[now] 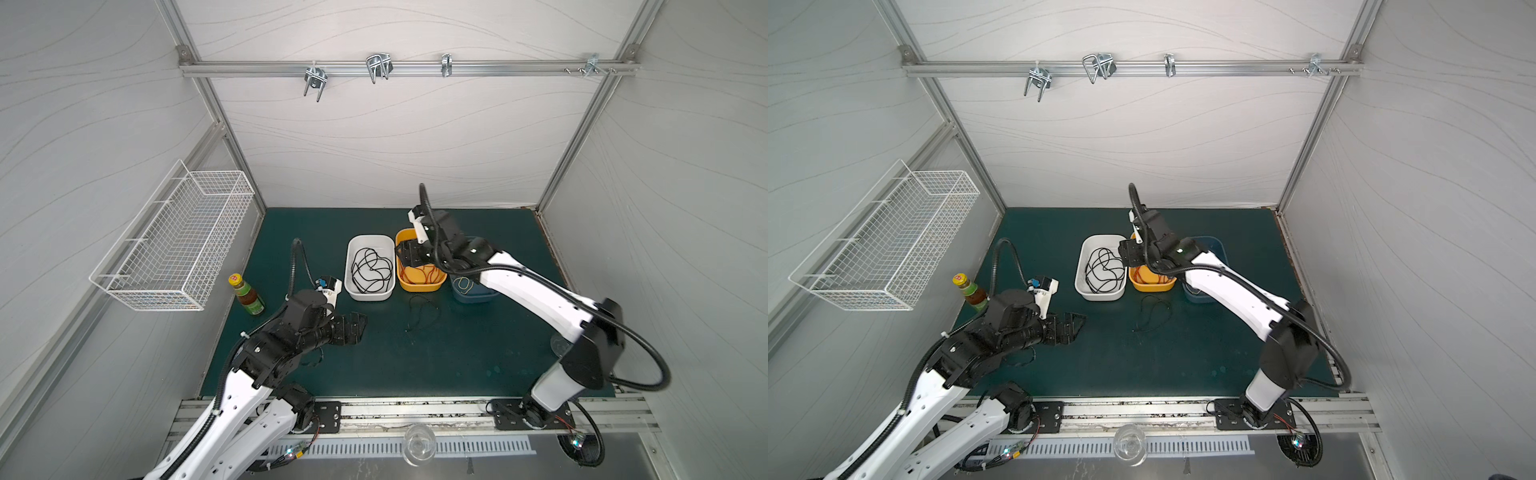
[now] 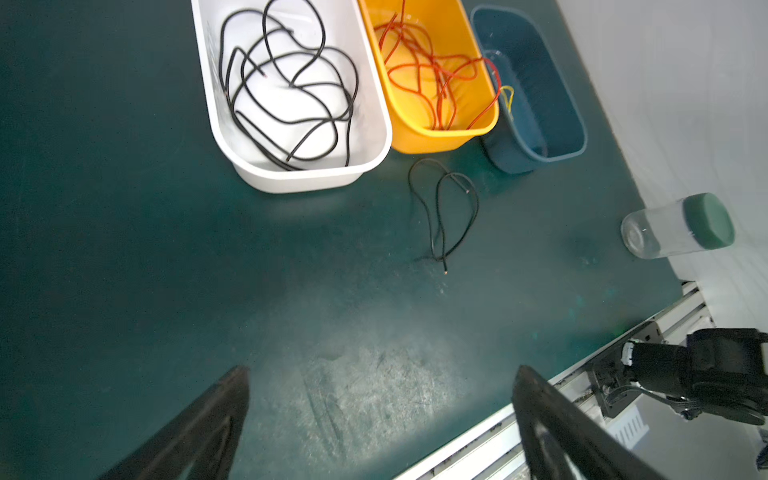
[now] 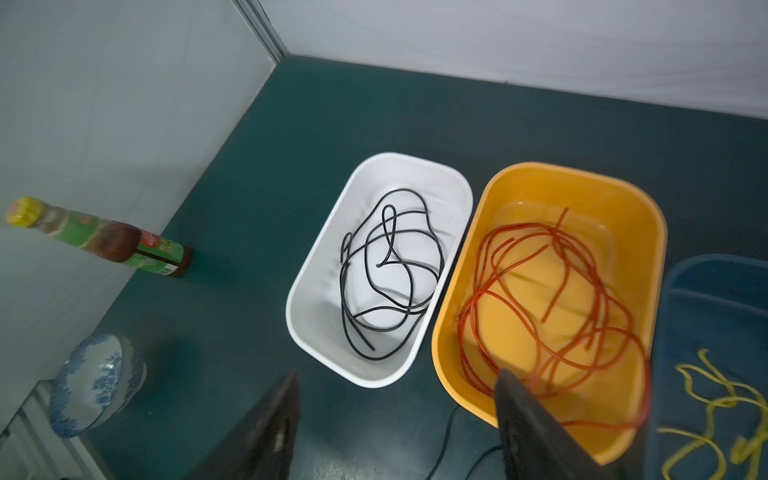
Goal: Untangle the cables
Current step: 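Carry the black wire over the white tub and lower it, then draw the right gripper back while the left gripper reaches toward the last black wire, then grasp the last black wire on the table with the left gripper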
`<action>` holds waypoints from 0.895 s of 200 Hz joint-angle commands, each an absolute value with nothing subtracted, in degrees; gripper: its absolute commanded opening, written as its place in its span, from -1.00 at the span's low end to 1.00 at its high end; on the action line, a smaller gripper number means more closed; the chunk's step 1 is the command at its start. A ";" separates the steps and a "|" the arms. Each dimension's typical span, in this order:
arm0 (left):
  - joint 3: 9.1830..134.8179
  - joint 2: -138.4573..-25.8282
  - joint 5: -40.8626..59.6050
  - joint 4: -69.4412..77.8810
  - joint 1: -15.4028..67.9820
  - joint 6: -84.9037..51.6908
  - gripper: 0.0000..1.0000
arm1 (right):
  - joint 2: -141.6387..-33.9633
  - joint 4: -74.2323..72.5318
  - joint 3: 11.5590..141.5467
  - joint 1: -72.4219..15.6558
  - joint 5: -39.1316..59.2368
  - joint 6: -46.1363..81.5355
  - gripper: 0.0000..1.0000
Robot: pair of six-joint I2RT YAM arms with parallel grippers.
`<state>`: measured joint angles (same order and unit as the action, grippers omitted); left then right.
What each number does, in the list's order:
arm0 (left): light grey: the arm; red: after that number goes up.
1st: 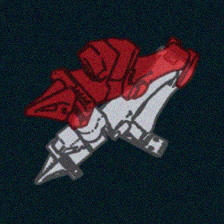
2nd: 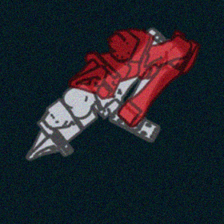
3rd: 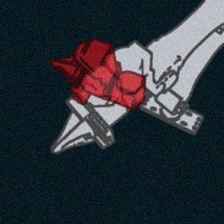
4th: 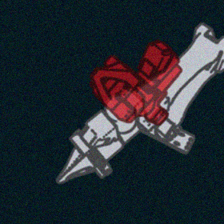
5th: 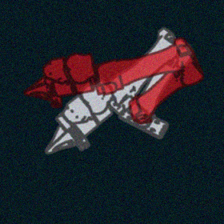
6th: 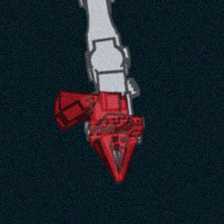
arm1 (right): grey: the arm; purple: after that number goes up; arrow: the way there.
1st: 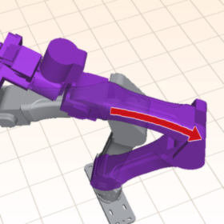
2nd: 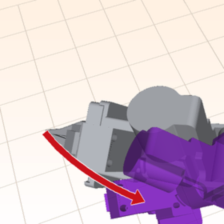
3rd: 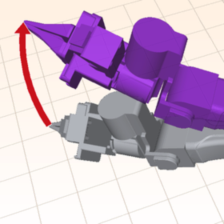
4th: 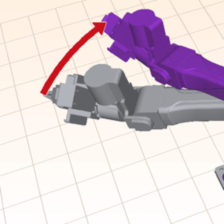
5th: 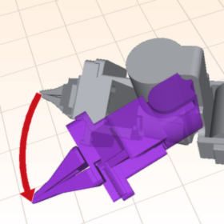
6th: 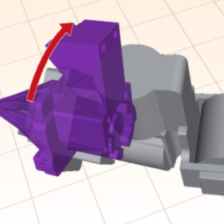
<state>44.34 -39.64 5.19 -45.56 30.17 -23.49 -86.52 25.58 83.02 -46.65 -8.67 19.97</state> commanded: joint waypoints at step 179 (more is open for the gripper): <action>63.96 -89.14 -5.76 -30.98 49.14 -31.30 0.41 | -24.60 54.62 56.26 -47.11 -23.25 18.18 0.98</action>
